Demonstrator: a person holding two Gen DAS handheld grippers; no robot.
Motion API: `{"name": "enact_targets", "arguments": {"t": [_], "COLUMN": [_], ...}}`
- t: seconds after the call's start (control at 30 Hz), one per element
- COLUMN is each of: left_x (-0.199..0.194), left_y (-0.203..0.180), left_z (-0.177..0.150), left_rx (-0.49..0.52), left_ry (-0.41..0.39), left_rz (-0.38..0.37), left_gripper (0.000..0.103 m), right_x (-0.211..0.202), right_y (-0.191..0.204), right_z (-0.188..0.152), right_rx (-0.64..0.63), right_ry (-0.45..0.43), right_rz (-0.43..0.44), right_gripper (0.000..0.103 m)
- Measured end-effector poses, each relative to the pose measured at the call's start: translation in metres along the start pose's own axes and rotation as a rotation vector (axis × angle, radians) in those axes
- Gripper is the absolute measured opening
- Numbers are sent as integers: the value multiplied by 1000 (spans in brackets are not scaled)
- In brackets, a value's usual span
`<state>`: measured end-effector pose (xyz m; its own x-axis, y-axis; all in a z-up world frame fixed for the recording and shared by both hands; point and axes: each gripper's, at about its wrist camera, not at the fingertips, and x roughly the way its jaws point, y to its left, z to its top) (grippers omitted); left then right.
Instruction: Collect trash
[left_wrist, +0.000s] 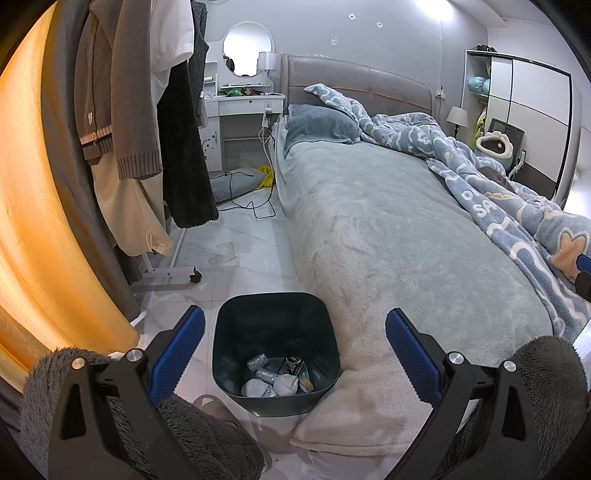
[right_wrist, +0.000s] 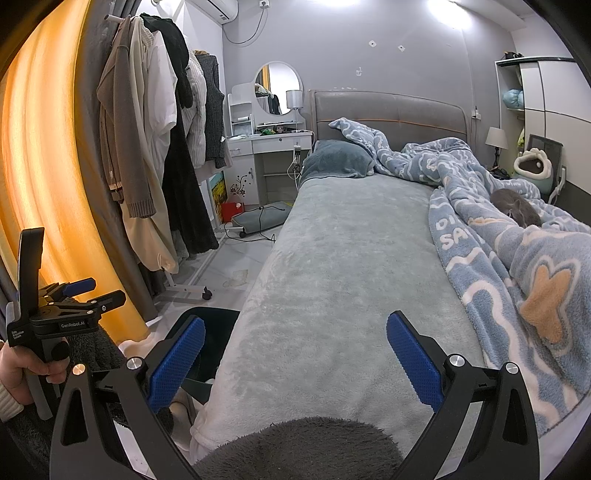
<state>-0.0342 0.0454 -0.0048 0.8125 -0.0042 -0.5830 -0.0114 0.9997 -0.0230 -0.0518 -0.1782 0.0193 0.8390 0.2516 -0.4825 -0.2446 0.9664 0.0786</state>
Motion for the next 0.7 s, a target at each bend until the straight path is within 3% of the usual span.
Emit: {"name": "enact_targets", "arguments": {"t": [0.7], "left_x": [0], "left_y": [-3], "left_z": [-9], "left_rx": [-6], "left_ry": [5], "left_rz": [8], "left_gripper": [100], "right_x": [0], "right_y": [1], "right_z": [0], "right_rx": [1], "right_ry": [0], "right_rz": [-1], "right_gripper": [100]}}
